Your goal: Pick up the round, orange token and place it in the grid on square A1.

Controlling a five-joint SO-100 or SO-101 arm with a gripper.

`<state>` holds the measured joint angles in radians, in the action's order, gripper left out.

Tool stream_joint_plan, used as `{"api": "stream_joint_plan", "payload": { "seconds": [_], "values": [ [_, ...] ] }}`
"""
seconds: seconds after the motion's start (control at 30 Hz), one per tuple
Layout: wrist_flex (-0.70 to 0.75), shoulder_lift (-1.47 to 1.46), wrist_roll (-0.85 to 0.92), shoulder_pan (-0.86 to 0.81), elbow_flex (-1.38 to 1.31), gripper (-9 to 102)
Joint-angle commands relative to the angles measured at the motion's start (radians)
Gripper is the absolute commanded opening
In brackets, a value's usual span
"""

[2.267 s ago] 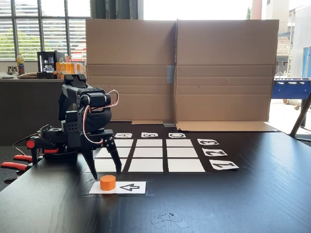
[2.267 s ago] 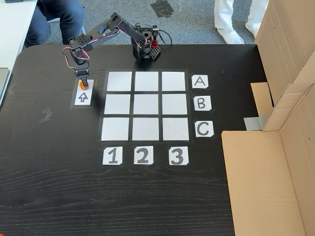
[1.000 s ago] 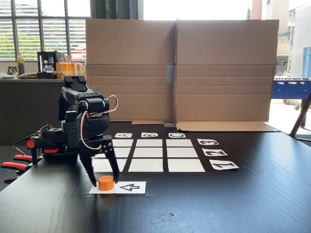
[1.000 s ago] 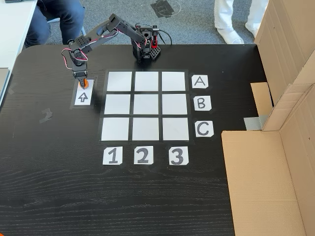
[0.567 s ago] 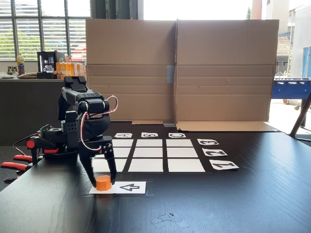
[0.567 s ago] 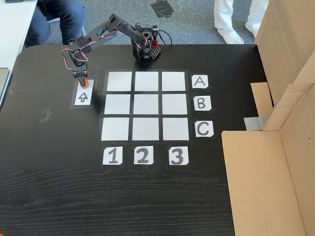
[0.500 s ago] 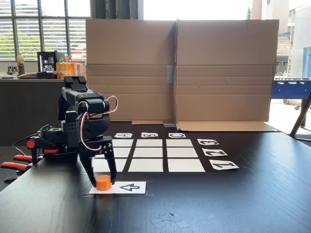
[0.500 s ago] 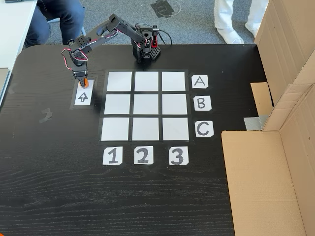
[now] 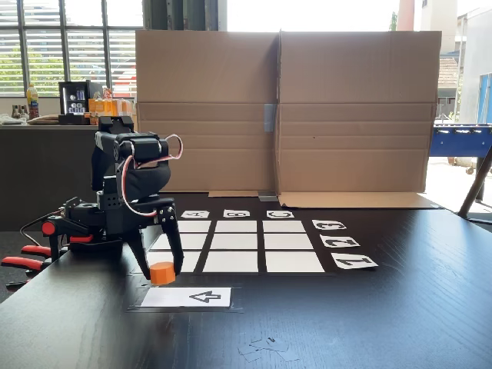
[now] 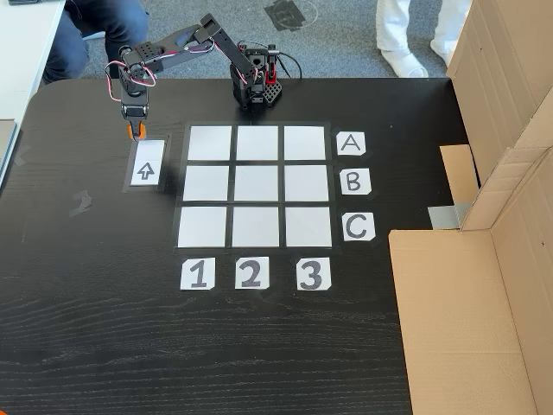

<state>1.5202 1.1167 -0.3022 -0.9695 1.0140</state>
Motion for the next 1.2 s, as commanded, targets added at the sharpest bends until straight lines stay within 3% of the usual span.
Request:
{"api": "stream_joint_plan", "payload": {
  "seconds": [0.0,0.47,1.17],
  "values": [
    [0.021,0.137,-0.005,-0.020,-0.005,10],
    [0.023,0.624,0.000,-0.002,0.330,10],
    [0.014,1.164,0.067,0.181,1.058,10]
  ]
}}
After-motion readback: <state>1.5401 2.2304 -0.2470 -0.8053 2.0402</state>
